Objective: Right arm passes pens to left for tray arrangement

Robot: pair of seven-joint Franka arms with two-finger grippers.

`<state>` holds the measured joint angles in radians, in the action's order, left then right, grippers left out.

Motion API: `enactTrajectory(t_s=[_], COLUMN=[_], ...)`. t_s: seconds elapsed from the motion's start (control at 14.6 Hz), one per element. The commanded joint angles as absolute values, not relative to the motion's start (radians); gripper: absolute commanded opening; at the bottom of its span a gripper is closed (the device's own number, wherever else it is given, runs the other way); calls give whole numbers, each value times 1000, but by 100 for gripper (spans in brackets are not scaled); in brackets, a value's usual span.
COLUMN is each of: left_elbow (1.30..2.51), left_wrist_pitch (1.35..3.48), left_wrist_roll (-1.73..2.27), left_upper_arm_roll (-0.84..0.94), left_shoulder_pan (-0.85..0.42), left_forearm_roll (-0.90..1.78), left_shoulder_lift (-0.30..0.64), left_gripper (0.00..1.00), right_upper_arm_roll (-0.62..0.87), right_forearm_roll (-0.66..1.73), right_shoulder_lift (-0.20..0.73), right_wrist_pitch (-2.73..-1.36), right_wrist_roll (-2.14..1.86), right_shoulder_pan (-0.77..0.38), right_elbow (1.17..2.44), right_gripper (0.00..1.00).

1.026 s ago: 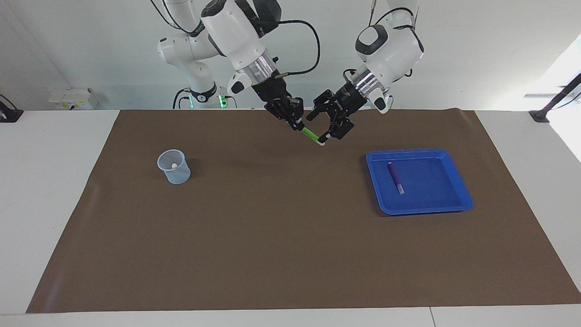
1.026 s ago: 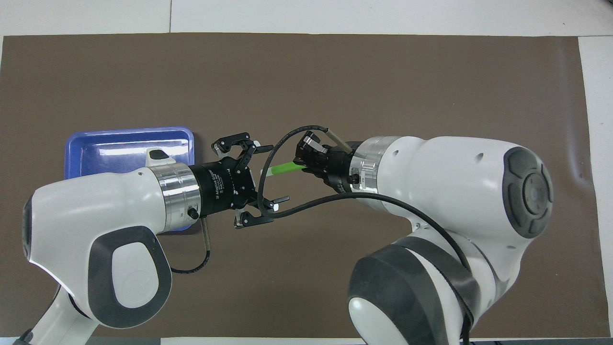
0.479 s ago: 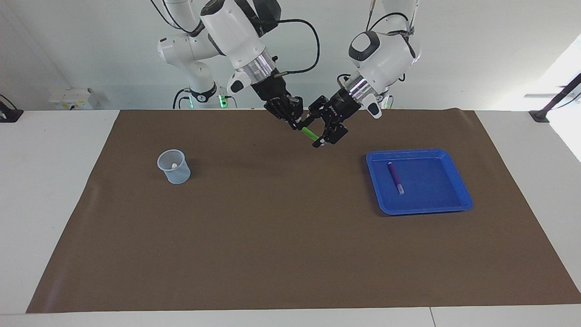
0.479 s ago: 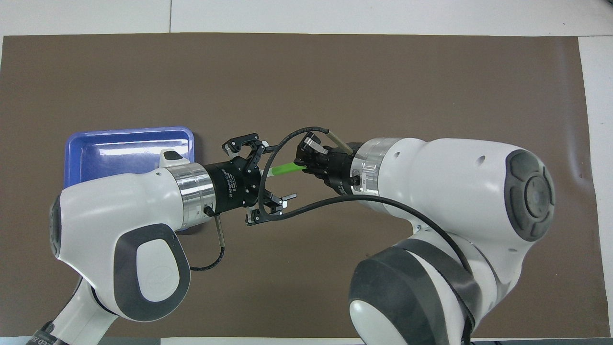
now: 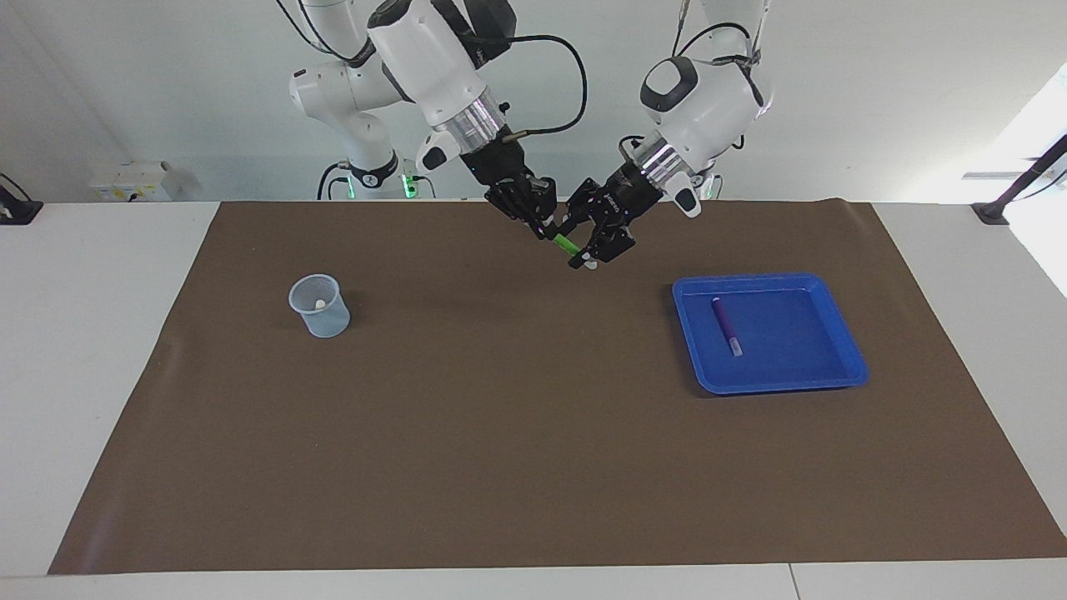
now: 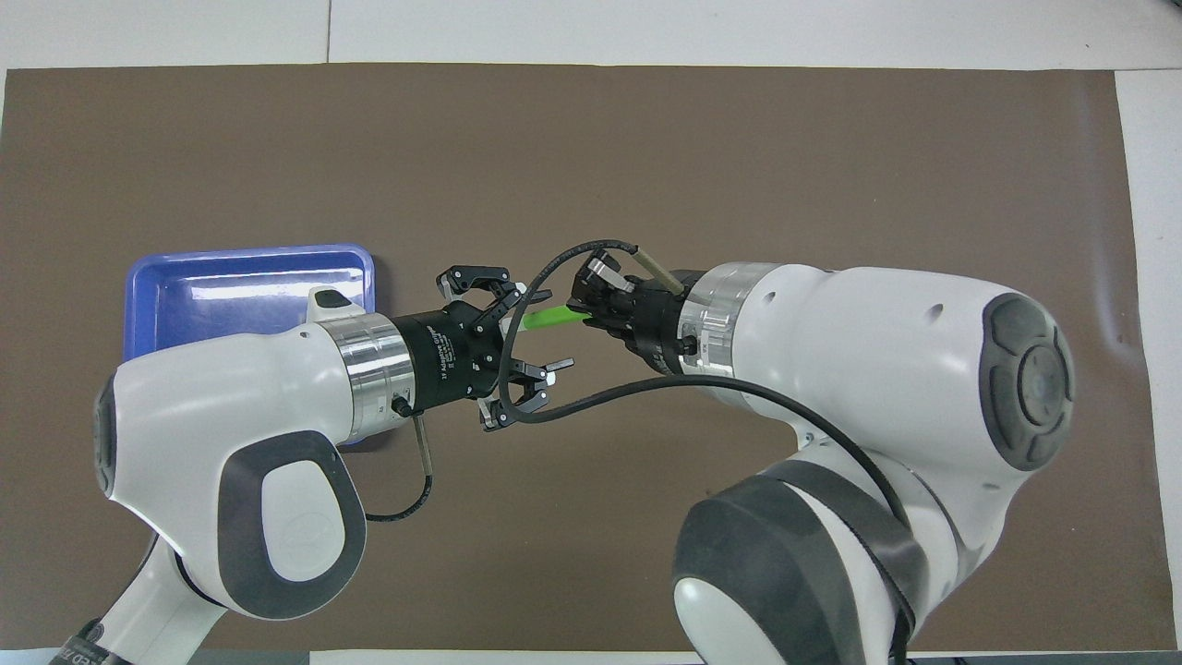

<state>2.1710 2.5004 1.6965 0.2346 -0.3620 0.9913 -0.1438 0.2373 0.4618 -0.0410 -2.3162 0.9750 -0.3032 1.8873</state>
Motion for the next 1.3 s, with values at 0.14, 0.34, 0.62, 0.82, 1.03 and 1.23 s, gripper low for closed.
enactTrajectory(t_s=[0.14, 0.34, 0.62, 0.82, 1.03, 1.23], left_elbow=[2172, 2171, 2163, 2163, 2163, 2163], left_wrist_pitch=[2474, 2471, 2471, 2473, 2476, 2474], left_wrist_roll=[1677, 1677, 1675, 1654, 1657, 1655], left_upper_arm_roll=[222, 222, 221, 218, 216, 216], left_shoulder_pan=[-365, -365, -364, -360, -360, -347], left_forearm_roll=[1012, 1009, 1003, 1003, 1003, 1002], left_shoulder_lift=[-156, -158, -155, -153, -153, -153], left_gripper=[59, 41, 0, 0, 0, 0], right_upper_arm_roll=[236, 236, 238, 236, 238, 236], right_forearm_roll=[488, 488, 489, 489, 489, 489], right_shoulder_lift=[-63, -63, -63, -63, -63, -63], right_wrist_pitch=[-2336, -2336, -2335, -2335, -2335, -2326], right_wrist_roll=[937, 937, 920, 920, 920, 923], right_shoulder_pan=[-298, -296, -291, -291, -290, -287], right_elbow=[1916, 1916, 1916, 1916, 1916, 1916], right_gripper=[0, 0, 0, 0, 3, 100])
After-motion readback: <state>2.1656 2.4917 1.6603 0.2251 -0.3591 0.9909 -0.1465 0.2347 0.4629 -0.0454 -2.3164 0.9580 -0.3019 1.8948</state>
